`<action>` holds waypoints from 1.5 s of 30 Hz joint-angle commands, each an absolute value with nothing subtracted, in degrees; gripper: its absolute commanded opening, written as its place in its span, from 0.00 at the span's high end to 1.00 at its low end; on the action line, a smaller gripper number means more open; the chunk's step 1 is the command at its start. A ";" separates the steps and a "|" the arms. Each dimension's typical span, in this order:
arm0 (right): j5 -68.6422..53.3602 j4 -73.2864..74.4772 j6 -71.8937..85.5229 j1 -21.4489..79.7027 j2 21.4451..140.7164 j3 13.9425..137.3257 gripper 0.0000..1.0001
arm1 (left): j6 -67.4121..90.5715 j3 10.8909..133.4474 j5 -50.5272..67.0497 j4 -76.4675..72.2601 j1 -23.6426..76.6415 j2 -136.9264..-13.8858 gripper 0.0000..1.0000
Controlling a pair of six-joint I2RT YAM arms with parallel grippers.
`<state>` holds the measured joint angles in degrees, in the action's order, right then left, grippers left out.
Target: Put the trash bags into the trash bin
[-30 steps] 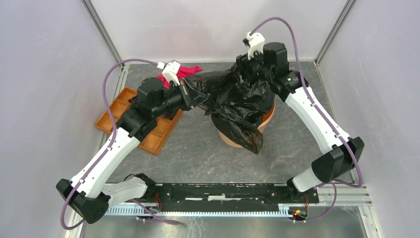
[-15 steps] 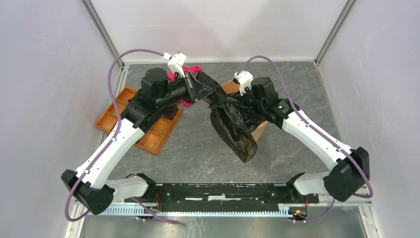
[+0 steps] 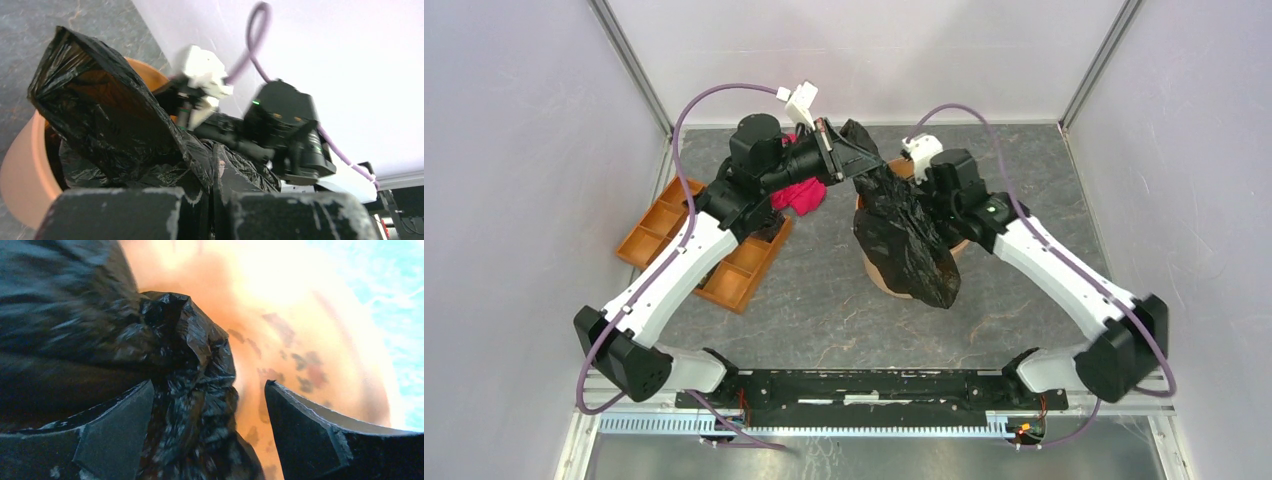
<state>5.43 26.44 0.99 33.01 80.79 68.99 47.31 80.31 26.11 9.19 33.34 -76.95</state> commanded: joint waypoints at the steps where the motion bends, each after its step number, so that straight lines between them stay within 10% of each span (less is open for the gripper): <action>1: 9.62 30.30 0.44 33.13 70.60 74.56 0.08 | 51.15 85.35 27.62 2.89 33.40 -78.76 0.98; 9: 23.43 36.85 -5.22 33.13 56.18 75.01 0.02 | 51.44 89.57 29.16 3.42 33.40 -83.74 0.98; 27: -13.48 13.18 16.39 33.67 49.86 67.78 0.02 | 55.60 92.47 27.13 0.19 36.12 -87.58 0.98; 36: 29.94 27.40 7.15 52.66 62.33 75.89 0.03 | 55.41 93.74 26.58 0.26 37.87 -88.11 0.98; 39: 35.01 24.66 5.51 52.94 61.64 73.15 0.31 | 52.94 93.80 26.75 1.91 37.88 -87.54 0.97; 41: 38.09 20.17 3.97 52.95 59.22 69.11 0.62 | 48.70 94.14 25.66 5.38 37.88 -86.51 0.78; 45: 41.81 12.49 -3.13 51.28 56.33 62.50 0.73 | 41.07 92.98 20.59 11.94 37.80 -82.05 0.20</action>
